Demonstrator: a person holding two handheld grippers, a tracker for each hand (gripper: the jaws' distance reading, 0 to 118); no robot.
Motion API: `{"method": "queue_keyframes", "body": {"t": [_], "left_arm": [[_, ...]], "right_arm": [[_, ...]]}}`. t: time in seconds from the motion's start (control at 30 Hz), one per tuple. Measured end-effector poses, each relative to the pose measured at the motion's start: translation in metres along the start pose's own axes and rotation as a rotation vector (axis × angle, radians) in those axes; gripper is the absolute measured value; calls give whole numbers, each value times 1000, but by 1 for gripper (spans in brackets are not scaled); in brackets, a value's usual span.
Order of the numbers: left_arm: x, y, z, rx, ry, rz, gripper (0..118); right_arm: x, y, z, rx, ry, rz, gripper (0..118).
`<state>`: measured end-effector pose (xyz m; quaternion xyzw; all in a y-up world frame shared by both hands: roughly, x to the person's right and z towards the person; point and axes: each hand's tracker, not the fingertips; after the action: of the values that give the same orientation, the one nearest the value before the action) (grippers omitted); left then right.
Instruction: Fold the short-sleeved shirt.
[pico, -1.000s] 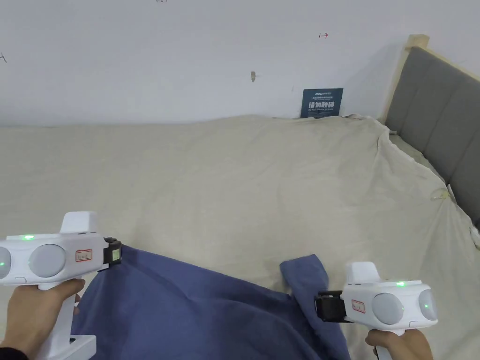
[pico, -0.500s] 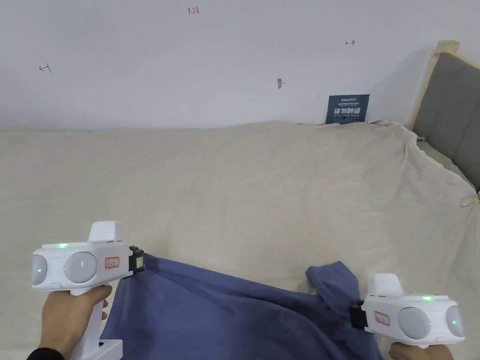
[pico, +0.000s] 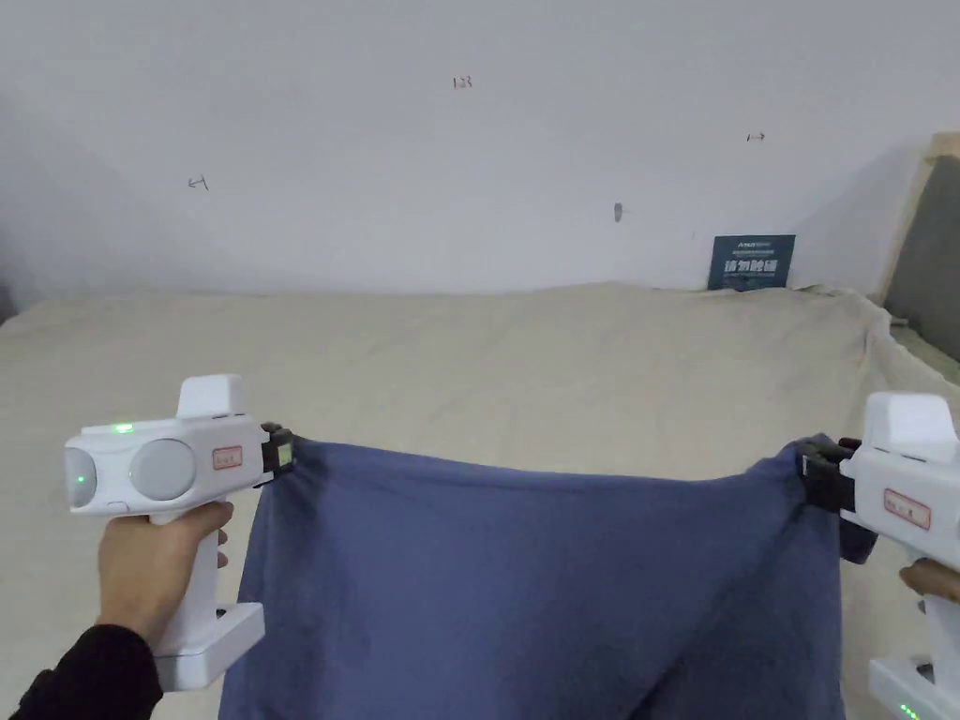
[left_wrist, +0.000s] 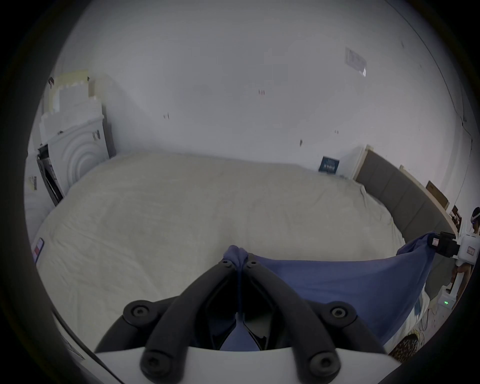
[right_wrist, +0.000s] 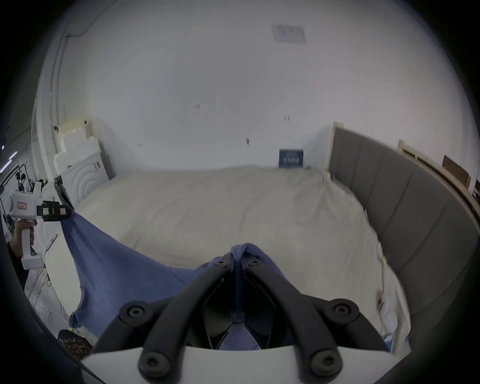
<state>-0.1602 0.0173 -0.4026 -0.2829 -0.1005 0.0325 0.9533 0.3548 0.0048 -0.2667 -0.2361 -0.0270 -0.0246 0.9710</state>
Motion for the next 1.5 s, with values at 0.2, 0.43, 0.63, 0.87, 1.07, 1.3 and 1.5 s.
{"method": "queue_keyframes", "body": {"t": [0.2,0.43,0.63,0.87,1.07,1.3,1.5], "left_arm": [[0,79,41,149,49,-46,0],[12,167,71,280,88,-51,0],[27,226,78,369,107,-73,0],[36,275,75,428,103,-66,0],[42,296,61,462,101,-72,0],[49,255,-14,383,123,-130,0],[58,199,-74,331,139,-171,0]], "right_arm": [[-20,82,9,157,14,69,3],[-33,171,14,321,0,103,3],[-31,239,19,439,-13,90,3],[-31,294,17,509,-48,146,3],[-26,315,8,542,-57,171,3],[-13,267,-52,470,-70,166,3],[-4,208,-103,370,-96,135,3]]}}
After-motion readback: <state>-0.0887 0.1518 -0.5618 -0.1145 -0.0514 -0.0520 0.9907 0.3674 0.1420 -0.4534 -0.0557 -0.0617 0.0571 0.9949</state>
